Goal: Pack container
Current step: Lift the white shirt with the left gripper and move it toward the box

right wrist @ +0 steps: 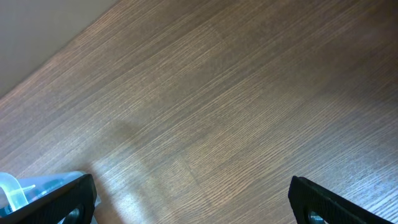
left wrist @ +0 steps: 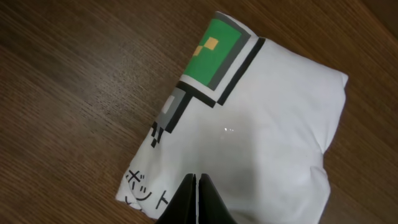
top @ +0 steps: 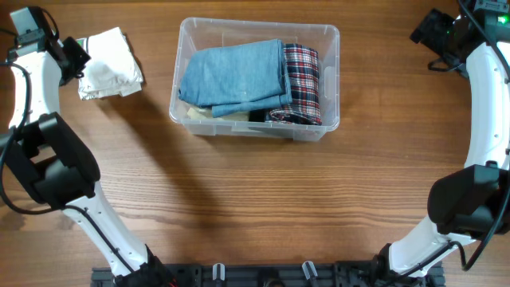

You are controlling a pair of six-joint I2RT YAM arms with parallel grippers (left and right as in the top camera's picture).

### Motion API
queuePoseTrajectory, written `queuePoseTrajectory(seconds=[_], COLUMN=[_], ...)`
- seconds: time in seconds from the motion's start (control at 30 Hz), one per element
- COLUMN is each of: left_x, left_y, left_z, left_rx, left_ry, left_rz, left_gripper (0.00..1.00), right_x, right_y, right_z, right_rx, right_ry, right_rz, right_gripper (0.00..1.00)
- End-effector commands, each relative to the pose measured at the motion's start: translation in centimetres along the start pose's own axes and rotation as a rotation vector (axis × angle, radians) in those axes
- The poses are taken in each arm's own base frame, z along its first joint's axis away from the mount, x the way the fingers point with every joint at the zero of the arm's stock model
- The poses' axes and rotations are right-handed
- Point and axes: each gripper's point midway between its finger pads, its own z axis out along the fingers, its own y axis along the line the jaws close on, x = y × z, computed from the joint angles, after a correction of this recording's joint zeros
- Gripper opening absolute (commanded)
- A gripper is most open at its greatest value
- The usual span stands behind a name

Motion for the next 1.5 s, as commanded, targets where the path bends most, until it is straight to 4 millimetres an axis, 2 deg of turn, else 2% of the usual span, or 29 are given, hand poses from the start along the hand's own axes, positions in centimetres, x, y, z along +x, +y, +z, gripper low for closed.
queuePoseTrajectory(seconds=[0.0,0.3,0.43,0.67,0.77,0.93,1.13,1.2,1.3,1.47], left_x=[1.7,4.4,5.6,10.2,11.6,12.7,13.9,14.1,13.0,7.5], left_y=[0.7,1.9,2.3,3.3,2.3,0.4,-3.2,-3.8,-4.6,-5.6], left_z=[2.7,5.0,5.2,6.3,6.2,5.8,5.3,5.1,4.3,0.5], left_rx=[-0.034,-0.069,-0.083,-0.091,-0.021,0.051,0.176,0.181,0.200,0.261], left_ry=[0.050,0.140,0.180,0.302,0.359,0.405,0.449,0.449,0.408,0.230], left_rz=[0.012,0.009,0.007,-0.002,-0.016,-0.019,-0.005,0.009,0.022,0.031], left_gripper=[0.04,0.04,0.04,0.04,0.04,0.04,0.04,0.04,0.04,0.04], right_x=[0.5,0.4,0.4,0.5,0.4,0.4,0.4,0.4,0.4,0.4], right_y=[0.2,0.2,0.2,0.2,0.2,0.2,0.2,0.2,0.2,0.2], right_z=[0.7,0.7,0.7,0.7,0.7,0.7,0.7,0.7,0.7,0.7], right_rx=[0.001,0.001,0.001,0.001,0.001,0.001,0.001,0.001,0.001,0.001], right_ry=[0.017,0.017,0.017,0.017,0.017,0.017,0.017,0.017,0.017,0.017], right_rz=[0.007,0.007,0.007,0.008,0.008,0.007,0.007,0.008,0.008,0.008], right_gripper=[1.00,1.00,1.00,1.00,1.00,1.00,1.00,1.00,1.00,1.00])
